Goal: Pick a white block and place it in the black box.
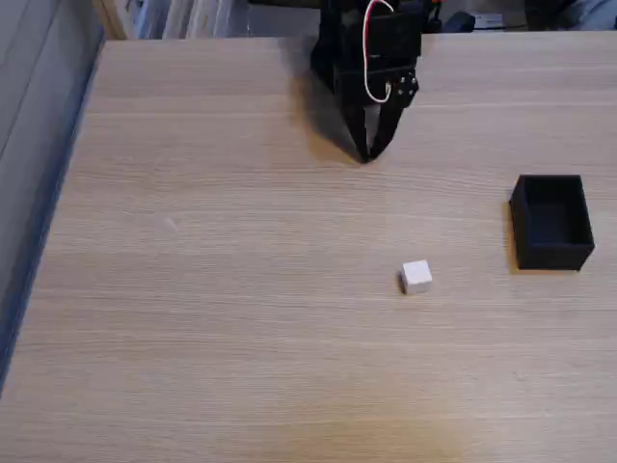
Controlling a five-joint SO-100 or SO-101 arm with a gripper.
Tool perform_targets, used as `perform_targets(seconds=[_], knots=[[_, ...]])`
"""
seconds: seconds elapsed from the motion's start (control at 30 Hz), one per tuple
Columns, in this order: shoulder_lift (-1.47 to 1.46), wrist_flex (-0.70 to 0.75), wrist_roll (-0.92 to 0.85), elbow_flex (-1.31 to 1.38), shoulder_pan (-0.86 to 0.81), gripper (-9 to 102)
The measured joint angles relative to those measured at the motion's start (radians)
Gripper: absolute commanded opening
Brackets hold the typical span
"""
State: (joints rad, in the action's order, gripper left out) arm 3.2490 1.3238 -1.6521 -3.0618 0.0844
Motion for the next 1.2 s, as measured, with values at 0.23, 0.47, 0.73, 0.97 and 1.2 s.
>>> perform_targets(seconds=[0.23,0.47,0.73,0.97,1.2], knots=[[-0.219,-0.046,0.041,0.167,0.023,1],[-0.480,-0.092,0.091,0.337,0.048,12],[-0.669,-0.163,0.107,0.431,0.044,26],[-0.802,-0.190,0.100,0.499,0.037,28],[-0.945,-0.258,0.094,0.578,0.029,28]])
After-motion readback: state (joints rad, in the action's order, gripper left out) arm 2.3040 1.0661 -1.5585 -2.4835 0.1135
